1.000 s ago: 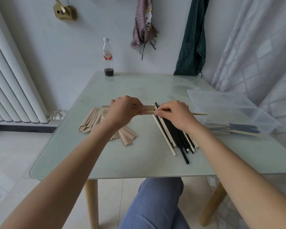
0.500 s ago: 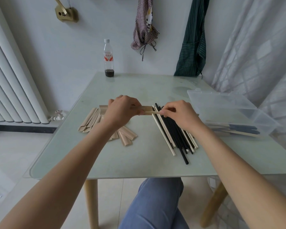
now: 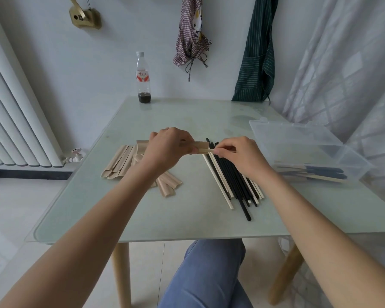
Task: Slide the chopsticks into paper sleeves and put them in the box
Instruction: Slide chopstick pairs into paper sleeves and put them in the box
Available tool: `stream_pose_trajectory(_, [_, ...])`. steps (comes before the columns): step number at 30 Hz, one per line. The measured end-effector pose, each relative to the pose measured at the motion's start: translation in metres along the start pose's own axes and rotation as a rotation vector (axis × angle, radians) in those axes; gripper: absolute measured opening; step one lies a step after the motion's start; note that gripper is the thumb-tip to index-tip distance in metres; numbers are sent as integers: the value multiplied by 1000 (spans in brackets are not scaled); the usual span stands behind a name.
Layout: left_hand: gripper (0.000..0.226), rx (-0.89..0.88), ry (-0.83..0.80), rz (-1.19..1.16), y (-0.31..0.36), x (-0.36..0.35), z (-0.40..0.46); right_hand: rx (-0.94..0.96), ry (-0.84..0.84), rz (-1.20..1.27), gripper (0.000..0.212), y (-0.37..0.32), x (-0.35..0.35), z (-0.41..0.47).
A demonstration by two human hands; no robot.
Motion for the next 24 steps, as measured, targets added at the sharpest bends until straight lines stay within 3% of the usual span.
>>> stream_pose_trajectory(9, [11, 0, -54, 8, 6, -16, 4, -36, -7, 24, 14, 10, -4, 2])
stream_pose_trajectory(12, [12, 34, -69, 31, -4, -15, 6, -34, 64, -6, 22, 21, 3, 5])
stream_pose_trajectory(15, [12, 86, -55, 28, -18, -15, 6, -140, 151, -169, 27, 52, 12, 8])
stream_pose_trajectory(20, [14, 172, -33, 20, -34, -28, 9, -366, -96, -504, 27, 106, -20, 5])
stream_pose_trajectory(24, [14, 205, -61, 14, -38, -41, 15, -383, -118, -711, 24, 114, -19, 12])
Point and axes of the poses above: each hand's wrist, its own z-axis towards the middle knuckle, its own x-axis out of the back of the hand, y = z × x, the point moved 10 cm from there along z, towards the middle knuckle, and after that the axes turned 9 degrees about y, right-handed, at the moved point
